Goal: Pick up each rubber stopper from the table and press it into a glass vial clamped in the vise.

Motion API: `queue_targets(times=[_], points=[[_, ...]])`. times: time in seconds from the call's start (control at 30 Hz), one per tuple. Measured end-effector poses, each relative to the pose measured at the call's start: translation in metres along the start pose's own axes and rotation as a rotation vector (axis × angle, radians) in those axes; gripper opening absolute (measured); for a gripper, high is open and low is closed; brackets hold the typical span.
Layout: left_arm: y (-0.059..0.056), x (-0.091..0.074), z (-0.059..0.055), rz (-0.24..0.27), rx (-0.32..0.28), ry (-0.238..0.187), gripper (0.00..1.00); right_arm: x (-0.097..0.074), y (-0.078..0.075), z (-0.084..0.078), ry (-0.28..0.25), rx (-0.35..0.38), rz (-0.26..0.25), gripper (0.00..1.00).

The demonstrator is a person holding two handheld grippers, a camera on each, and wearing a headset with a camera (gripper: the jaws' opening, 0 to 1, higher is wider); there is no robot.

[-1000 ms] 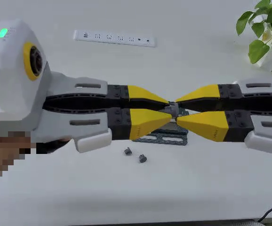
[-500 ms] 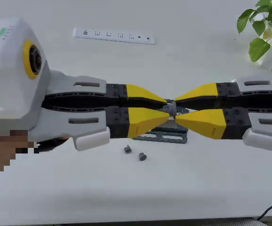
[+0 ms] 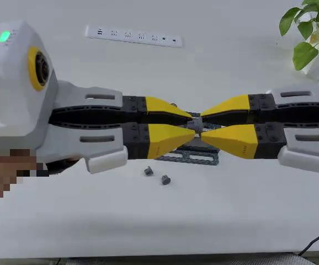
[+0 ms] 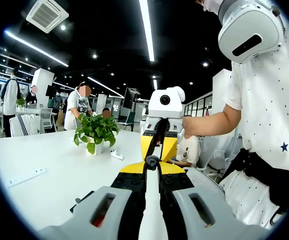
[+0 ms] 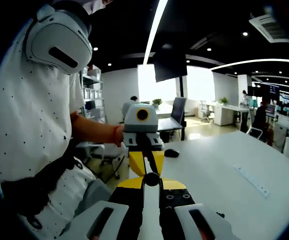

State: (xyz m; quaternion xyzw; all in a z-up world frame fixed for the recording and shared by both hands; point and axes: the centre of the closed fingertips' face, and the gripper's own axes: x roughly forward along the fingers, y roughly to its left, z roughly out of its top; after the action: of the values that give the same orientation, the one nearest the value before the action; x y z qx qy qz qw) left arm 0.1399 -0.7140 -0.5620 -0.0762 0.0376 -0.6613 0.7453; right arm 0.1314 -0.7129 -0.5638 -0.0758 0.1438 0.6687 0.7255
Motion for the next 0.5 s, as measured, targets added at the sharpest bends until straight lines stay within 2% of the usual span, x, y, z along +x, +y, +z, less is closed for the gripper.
queue_targets(times=[0.33, 0.5], points=[[0.002, -0.001, 0.003, 0.024, -0.002, -0.015, 0.09, 0.001, -0.010, 0.001, 0.016, 0.014, -0.008, 0.06], [0.007, -0.008, -0.002, 0.049, -0.003, -0.002, 0.11, -0.002, -0.019, -0.002, 0.034, 0.012, -0.032, 0.06]])
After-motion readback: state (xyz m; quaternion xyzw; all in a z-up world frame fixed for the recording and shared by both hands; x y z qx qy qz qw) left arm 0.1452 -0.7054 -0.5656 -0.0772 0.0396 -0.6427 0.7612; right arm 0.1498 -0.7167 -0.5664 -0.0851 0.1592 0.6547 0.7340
